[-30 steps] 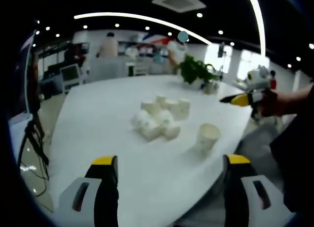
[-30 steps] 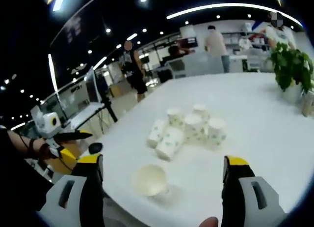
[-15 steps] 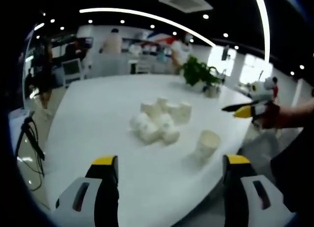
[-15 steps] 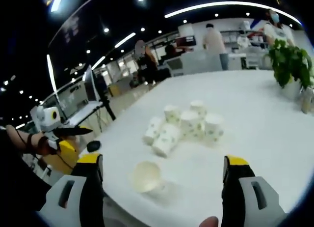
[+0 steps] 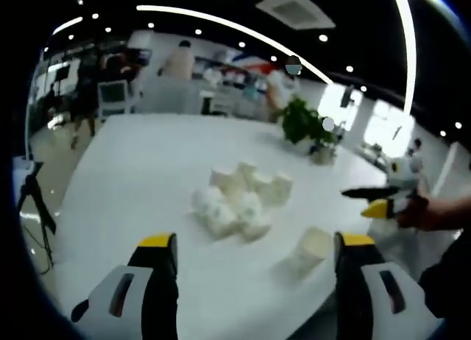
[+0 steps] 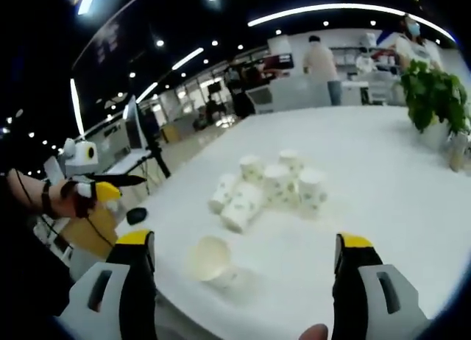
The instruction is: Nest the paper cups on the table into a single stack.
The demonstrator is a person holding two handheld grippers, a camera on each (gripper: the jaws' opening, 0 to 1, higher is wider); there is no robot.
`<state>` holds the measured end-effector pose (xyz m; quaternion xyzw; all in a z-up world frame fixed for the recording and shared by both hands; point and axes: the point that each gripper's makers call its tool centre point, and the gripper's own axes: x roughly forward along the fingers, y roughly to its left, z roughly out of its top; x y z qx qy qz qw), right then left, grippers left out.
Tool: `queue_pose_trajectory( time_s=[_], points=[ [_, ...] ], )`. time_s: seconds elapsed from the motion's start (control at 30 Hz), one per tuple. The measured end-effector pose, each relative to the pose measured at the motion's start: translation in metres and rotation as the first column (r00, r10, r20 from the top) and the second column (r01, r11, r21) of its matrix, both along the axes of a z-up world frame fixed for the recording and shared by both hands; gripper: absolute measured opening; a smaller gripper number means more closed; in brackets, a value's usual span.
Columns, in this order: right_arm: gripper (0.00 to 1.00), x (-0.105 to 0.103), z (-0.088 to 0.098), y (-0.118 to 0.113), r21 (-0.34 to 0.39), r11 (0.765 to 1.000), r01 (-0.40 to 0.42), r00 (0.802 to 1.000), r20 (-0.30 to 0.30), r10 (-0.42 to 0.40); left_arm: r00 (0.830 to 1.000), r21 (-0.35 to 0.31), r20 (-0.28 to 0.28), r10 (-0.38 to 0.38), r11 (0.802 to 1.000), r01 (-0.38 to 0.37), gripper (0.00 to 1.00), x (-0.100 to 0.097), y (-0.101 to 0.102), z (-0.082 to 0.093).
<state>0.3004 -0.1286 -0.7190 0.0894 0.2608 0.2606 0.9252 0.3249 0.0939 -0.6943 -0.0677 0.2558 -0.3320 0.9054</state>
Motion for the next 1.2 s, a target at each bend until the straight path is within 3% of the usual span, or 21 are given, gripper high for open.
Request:
queue_pose_trajectory(
  time_s=[0.23,0.4,0.67,0.83,1.03,1.2],
  points=[
    [1.0,-0.002,-0.003,-0.001,0.004,1.0,-0.015,1.0,-0.009,0.015,1.0,0.055,-0.013,-0.007,0.998,0.007,0.85,0.03,-0.001,-0.007],
    [1.0,0.0,-0.004,-0.005,0.004,1.0,-0.029,1.0,-0.011,0.029,1.0,0.035,-0.03,0.002,0.999,-0.001,0.86,0.052,-0.001,-0.008],
    [0.99,-0.001,-0.012,-0.009,0.009,1.0,-0.029,0.999,-0.038,0.03,0.997,0.079,-0.051,-0.065,0.995,0.069,0.86,0.072,-0.012,-0.02],
    [0.99,-0.004,-0.018,-0.004,0.001,0.998,-0.058,0.997,-0.055,0.058,0.985,0.186,-0.047,-0.167,0.967,0.173,0.86,0.082,-0.013,-0.029],
    [0.99,-0.003,-0.02,0.0,0.027,0.998,-0.064,0.996,-0.065,0.065,0.981,0.192,-0.036,-0.192,0.962,0.195,0.86,0.098,-0.013,-0.025],
    [0.98,-0.001,-0.022,0.001,0.021,0.996,-0.082,0.994,-0.07,0.084,0.972,0.229,-0.044,-0.229,0.945,0.233,0.86,0.107,-0.012,-0.028]
  ],
)
